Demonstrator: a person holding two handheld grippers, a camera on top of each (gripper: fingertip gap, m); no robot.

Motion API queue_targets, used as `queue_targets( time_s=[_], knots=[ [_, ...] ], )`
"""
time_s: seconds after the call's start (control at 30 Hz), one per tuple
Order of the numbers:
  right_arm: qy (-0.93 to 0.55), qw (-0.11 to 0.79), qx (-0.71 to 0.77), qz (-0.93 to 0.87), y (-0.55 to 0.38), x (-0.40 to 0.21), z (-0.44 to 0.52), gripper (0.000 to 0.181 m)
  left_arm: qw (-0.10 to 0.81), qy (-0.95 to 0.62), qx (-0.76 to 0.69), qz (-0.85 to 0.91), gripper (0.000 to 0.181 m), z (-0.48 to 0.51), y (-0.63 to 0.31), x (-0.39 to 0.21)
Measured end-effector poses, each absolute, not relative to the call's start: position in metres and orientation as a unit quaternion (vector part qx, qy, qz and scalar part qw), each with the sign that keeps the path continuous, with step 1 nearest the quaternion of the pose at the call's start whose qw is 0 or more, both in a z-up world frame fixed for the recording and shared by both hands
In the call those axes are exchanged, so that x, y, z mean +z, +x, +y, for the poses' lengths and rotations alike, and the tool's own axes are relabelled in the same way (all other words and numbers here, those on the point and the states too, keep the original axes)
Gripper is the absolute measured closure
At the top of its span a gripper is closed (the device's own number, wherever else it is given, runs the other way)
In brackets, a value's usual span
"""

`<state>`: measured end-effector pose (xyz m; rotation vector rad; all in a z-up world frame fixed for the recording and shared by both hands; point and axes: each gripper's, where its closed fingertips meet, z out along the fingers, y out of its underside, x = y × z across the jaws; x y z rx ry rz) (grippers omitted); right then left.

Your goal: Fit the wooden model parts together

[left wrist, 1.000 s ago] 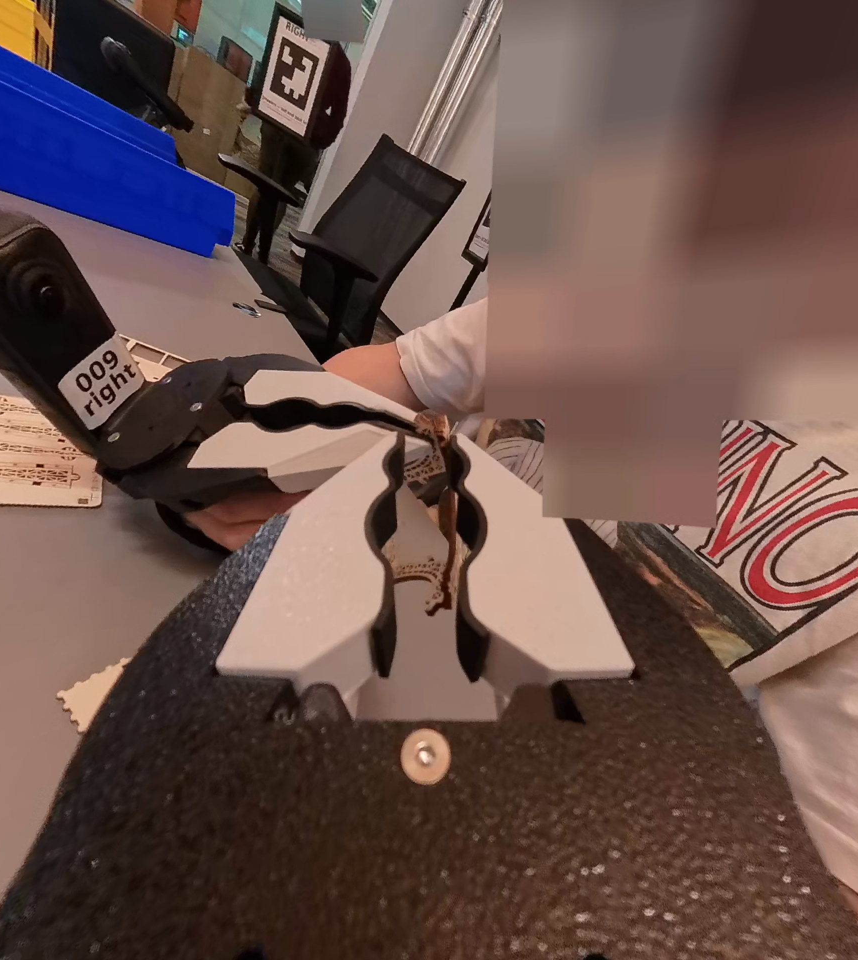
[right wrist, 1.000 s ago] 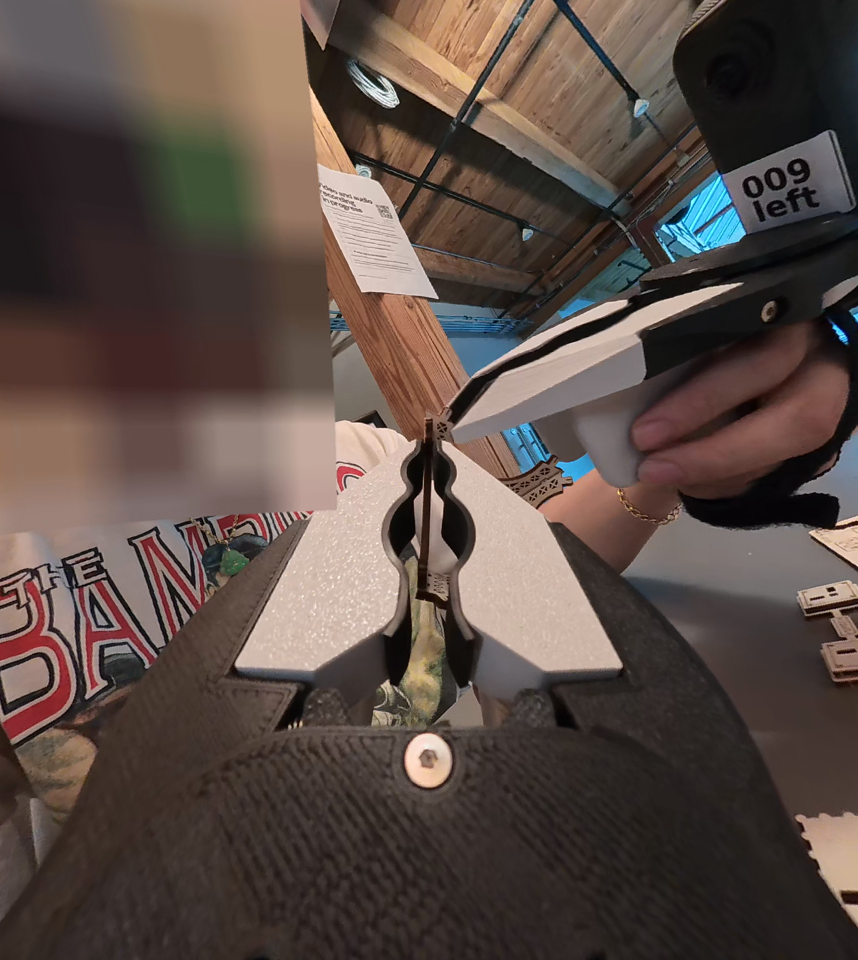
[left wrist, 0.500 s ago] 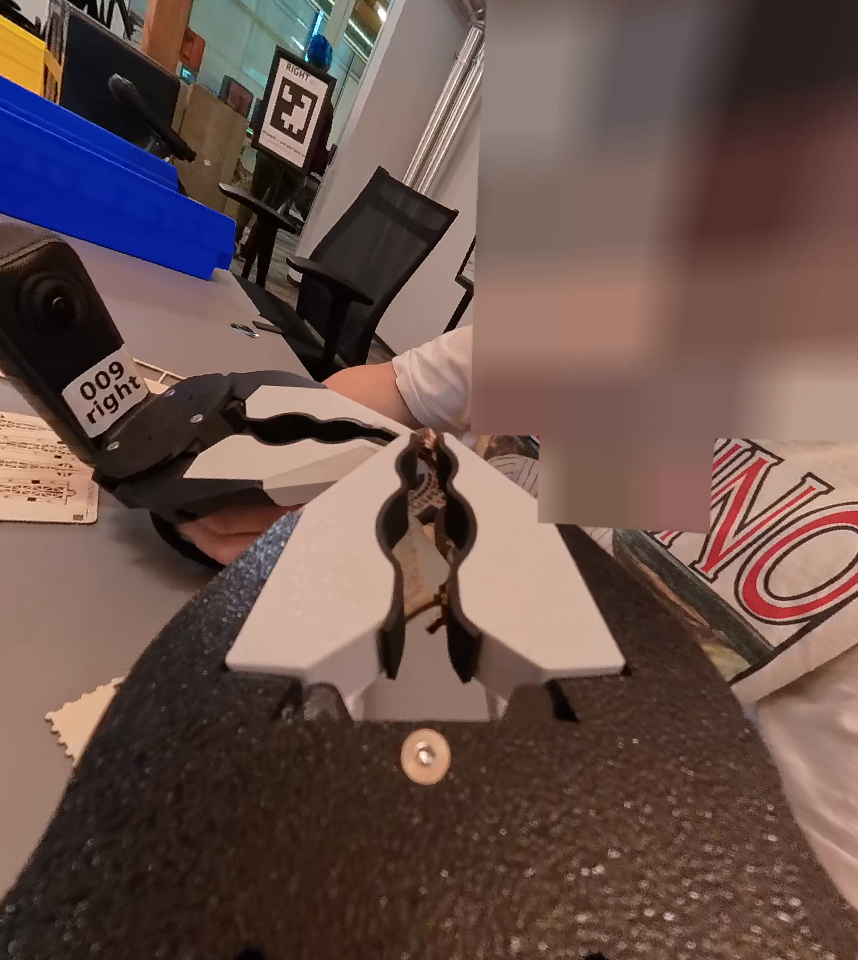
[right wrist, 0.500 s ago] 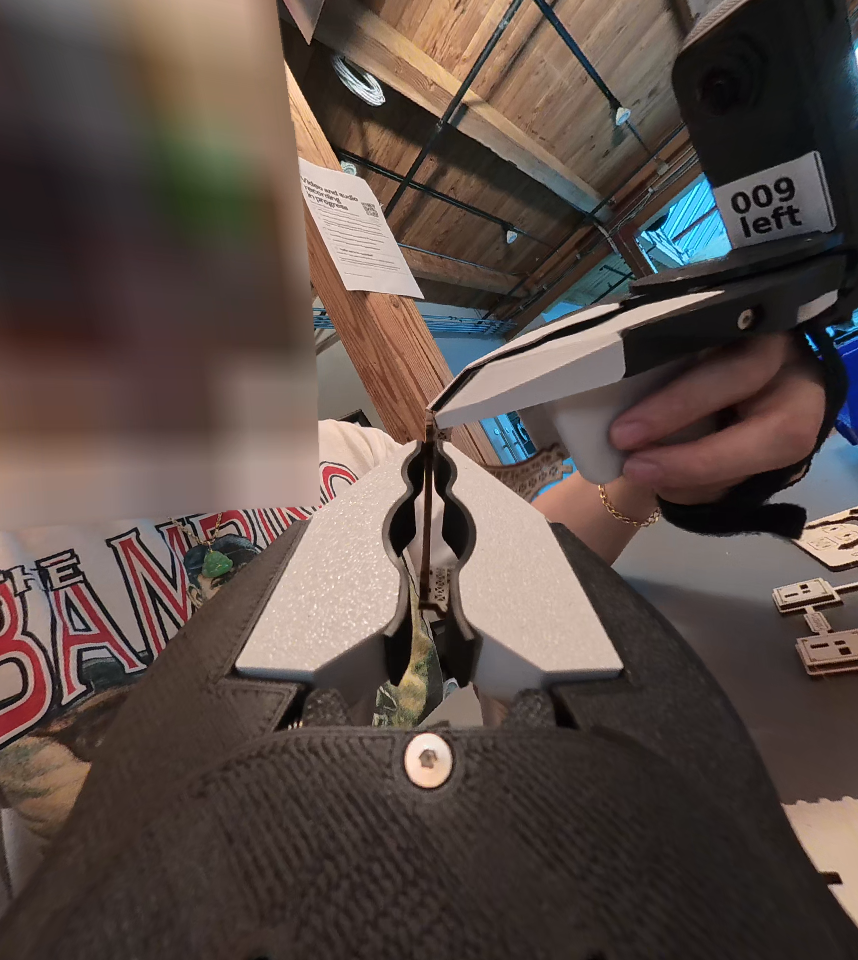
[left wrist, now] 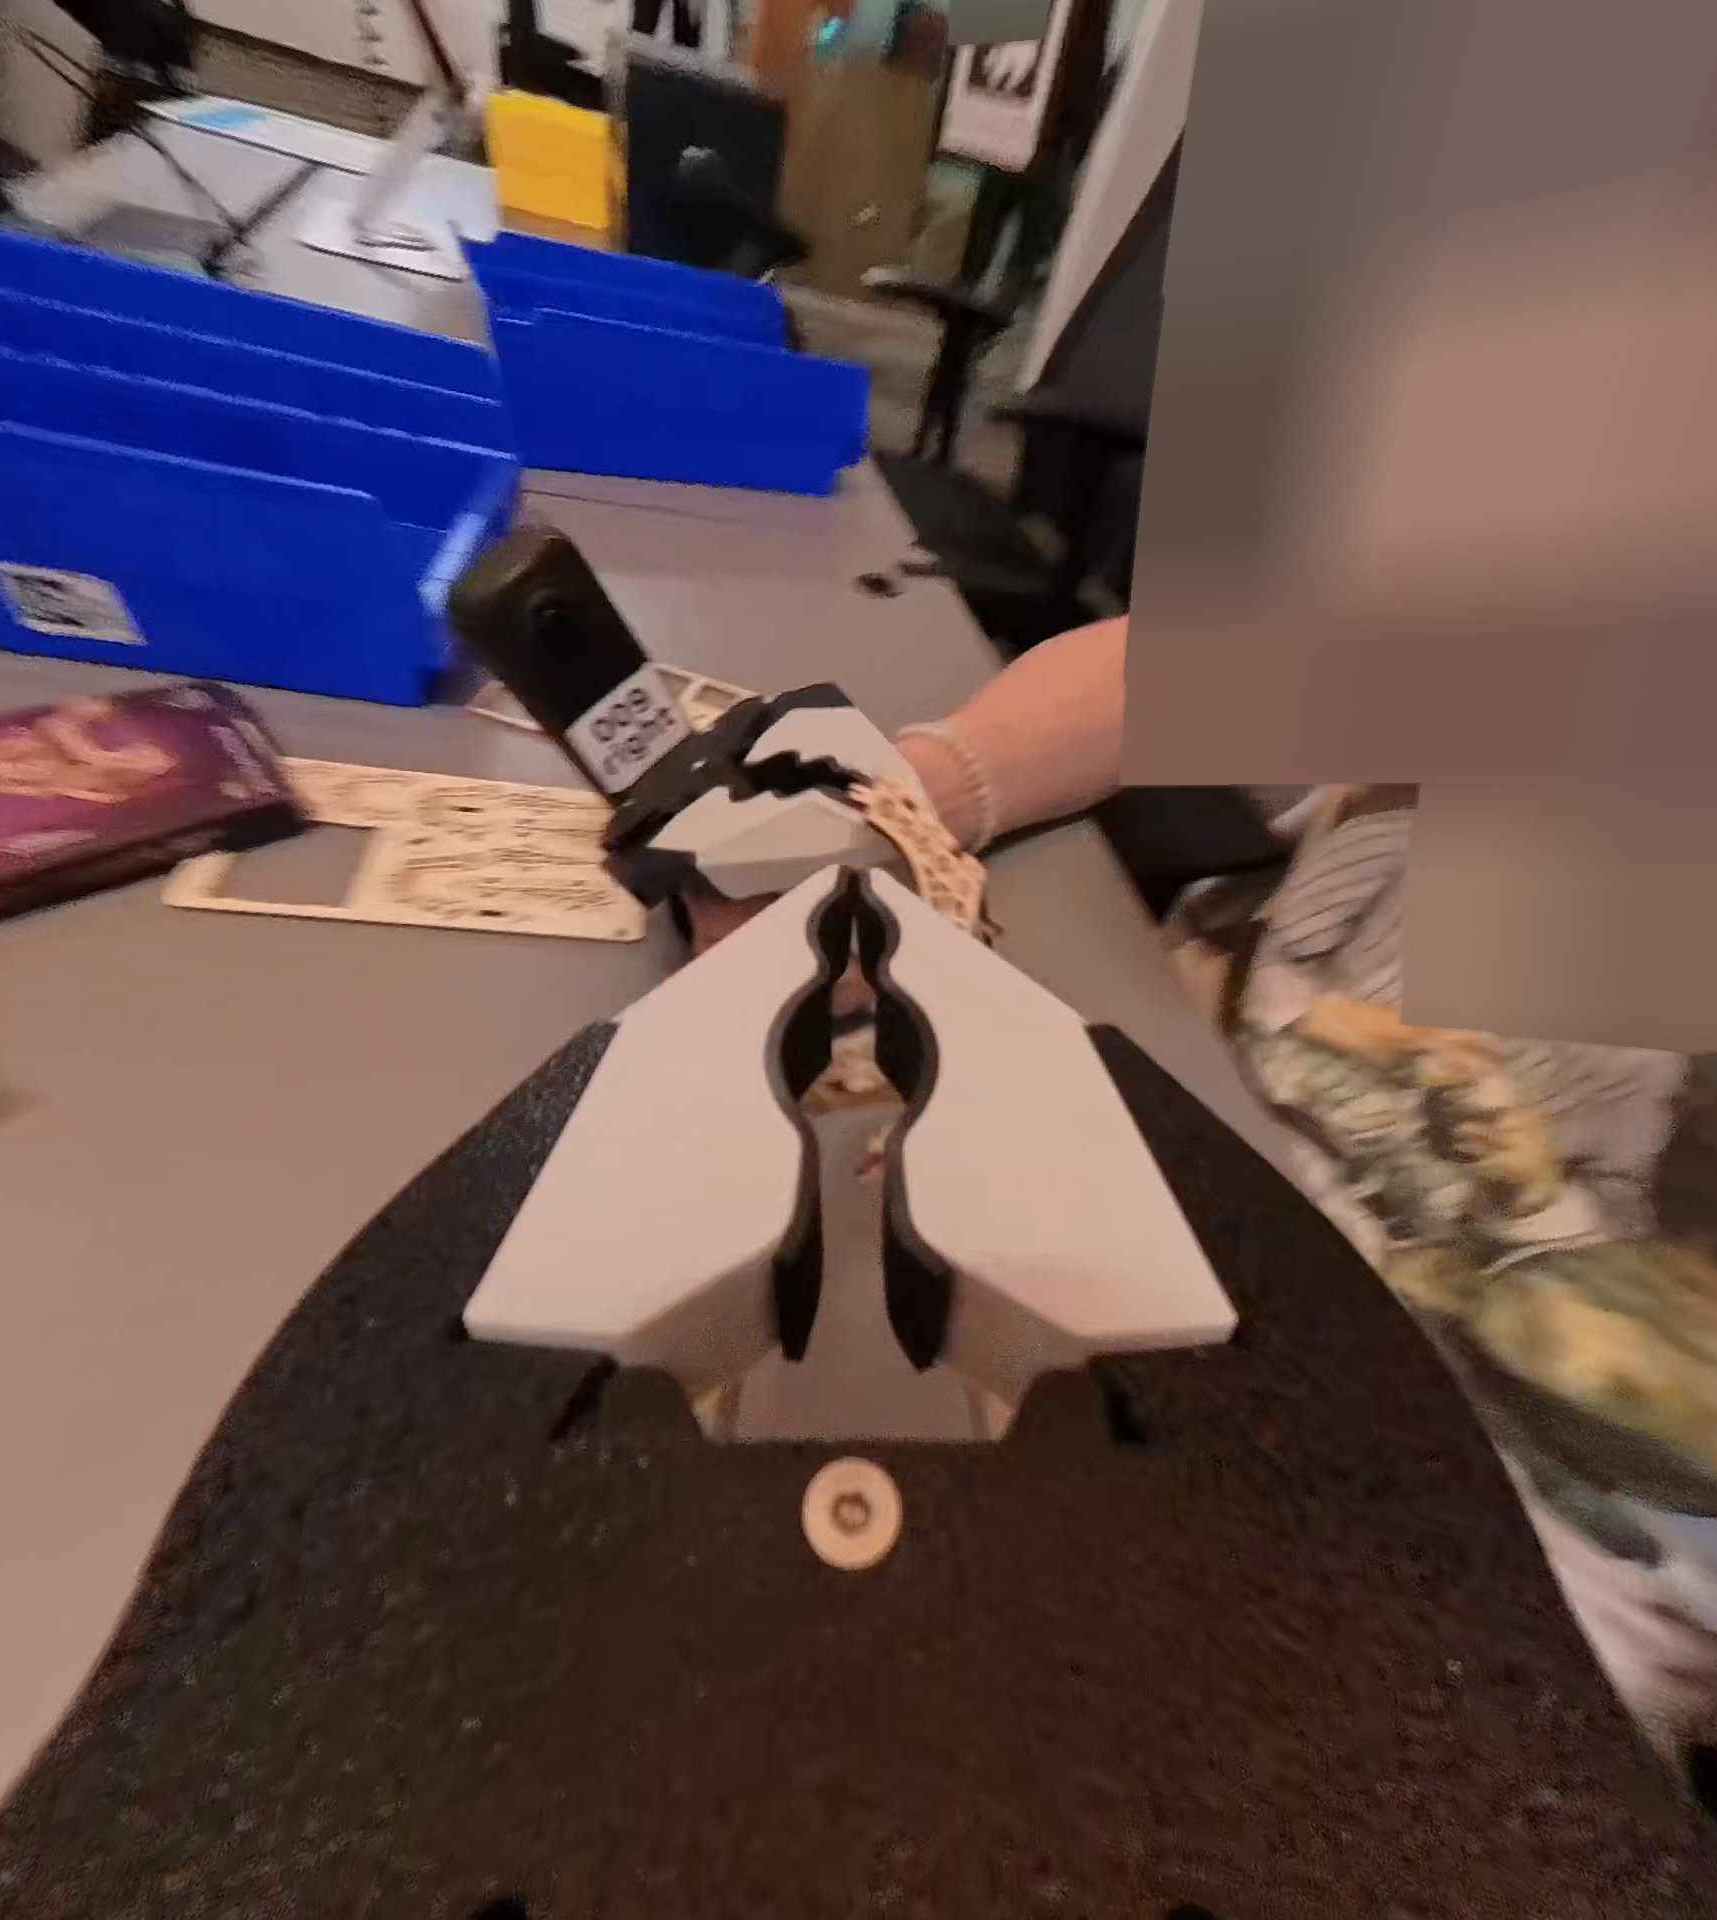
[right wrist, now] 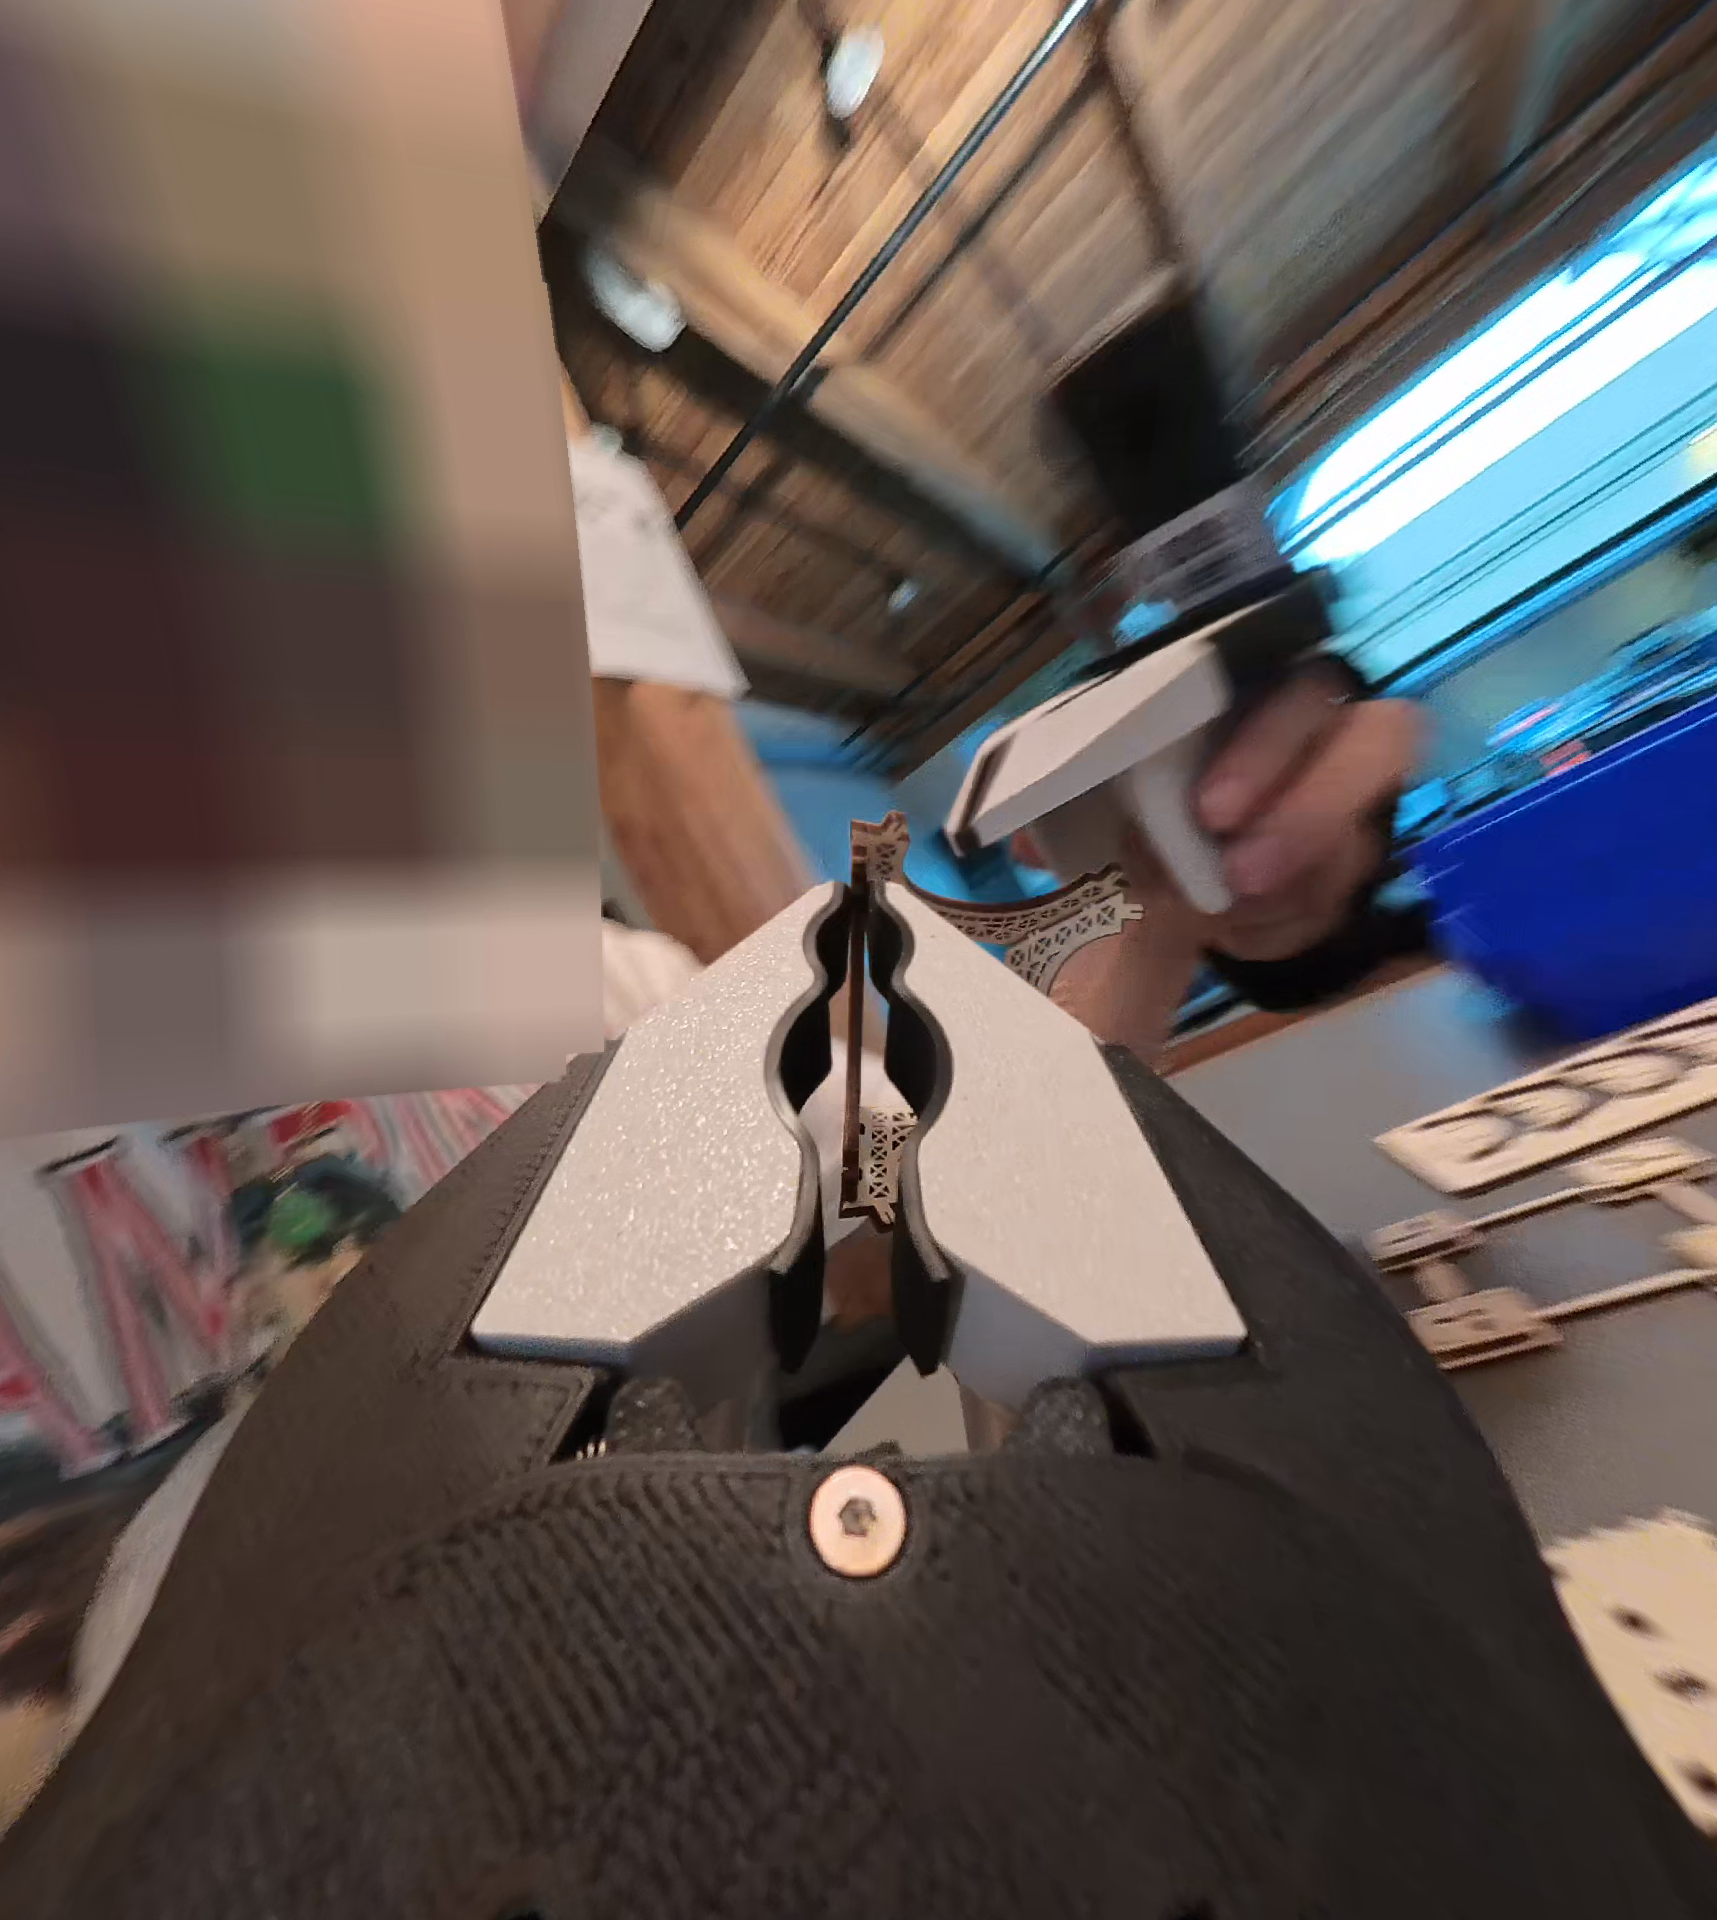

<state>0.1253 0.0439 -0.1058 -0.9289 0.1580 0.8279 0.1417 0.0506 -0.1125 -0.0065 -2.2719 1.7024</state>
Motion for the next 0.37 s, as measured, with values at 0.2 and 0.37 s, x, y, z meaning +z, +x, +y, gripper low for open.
queue_targets(
  time_s=[0.2,0.37],
  knots=[
    [-0.46,0.825,0.309,0.112,0.1393,-0.1097,0.0475,0.181,0.034,-0.023,0.544,-0.838,0.181,0.0482,0.1409,-0.1122],
    [-0.463,0.82,0.312,0.123,0.141,-0.1134,0.0502,0.181,0.032,-0.014,0.532,-0.846,0.181,0.0498,0.1422,-0.1147]
  ],
)
